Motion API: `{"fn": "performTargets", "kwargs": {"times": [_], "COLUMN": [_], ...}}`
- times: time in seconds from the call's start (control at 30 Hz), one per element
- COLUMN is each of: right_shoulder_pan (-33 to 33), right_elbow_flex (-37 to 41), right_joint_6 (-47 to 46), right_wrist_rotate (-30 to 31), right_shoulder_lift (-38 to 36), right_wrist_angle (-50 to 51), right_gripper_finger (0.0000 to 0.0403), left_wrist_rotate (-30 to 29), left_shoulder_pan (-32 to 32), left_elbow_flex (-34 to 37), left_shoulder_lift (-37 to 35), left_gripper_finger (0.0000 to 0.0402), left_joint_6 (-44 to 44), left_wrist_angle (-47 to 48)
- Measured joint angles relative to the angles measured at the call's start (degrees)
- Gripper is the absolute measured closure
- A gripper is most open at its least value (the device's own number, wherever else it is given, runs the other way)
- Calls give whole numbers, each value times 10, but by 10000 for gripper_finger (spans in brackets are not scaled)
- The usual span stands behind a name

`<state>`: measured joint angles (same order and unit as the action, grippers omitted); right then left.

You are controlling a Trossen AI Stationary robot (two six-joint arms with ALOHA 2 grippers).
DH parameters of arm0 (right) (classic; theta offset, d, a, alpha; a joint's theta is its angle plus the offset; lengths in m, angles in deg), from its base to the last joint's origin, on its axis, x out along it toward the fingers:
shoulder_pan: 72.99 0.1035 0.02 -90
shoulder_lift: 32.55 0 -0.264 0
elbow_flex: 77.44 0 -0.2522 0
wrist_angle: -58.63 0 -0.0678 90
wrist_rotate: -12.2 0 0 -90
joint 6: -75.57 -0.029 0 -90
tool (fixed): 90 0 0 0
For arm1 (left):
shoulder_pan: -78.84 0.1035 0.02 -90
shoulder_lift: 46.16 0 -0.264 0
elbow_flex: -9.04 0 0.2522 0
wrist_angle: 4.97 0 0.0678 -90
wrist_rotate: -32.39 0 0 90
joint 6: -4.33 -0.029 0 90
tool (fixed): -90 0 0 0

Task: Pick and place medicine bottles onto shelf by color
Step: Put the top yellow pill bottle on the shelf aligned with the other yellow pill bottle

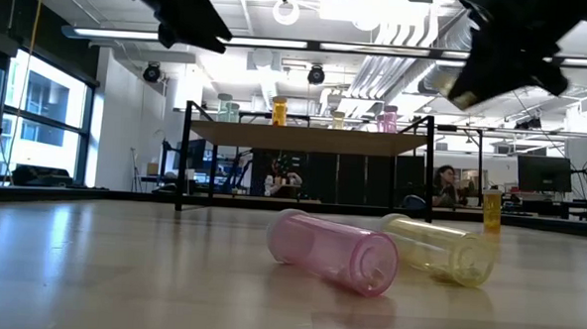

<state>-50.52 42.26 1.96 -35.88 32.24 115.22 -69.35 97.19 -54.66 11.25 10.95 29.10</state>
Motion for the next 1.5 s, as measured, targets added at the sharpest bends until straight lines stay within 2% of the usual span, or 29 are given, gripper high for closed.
{"fn": "performTargets", "kwargs": {"times": [0.27,0.5,0.67,0.93,1.27,1.5], "right_shoulder_pan": [-64,-96,-99,-95,-100,-130], "right_elbow_flex": [0,0,0,0,0,0], "right_joint_6": [246,382,453,518,546,546], "right_wrist_rotate": [-2,0,32,172,310,337], "right_shoulder_lift": [0,5,32,129,267,348], "right_wrist_angle": [-170,-287,-370,-519,-702,-818], "right_gripper_finger": [327,327,327,327,327,327], "left_wrist_rotate": [17,7,5,-3,-15,-15], "left_shoulder_pan": [0,0,0,0,0,0], "left_elbow_flex": [0,0,0,0,0,0], "left_shoulder_lift": [0,0,0,0,0,0], "left_gripper_finger": [200,200,200,200,200,200], "left_joint_6": [3,-23,-41,-60,-64,-69], "left_wrist_angle": [-13,-13,-13,-13,-13,-13]}}
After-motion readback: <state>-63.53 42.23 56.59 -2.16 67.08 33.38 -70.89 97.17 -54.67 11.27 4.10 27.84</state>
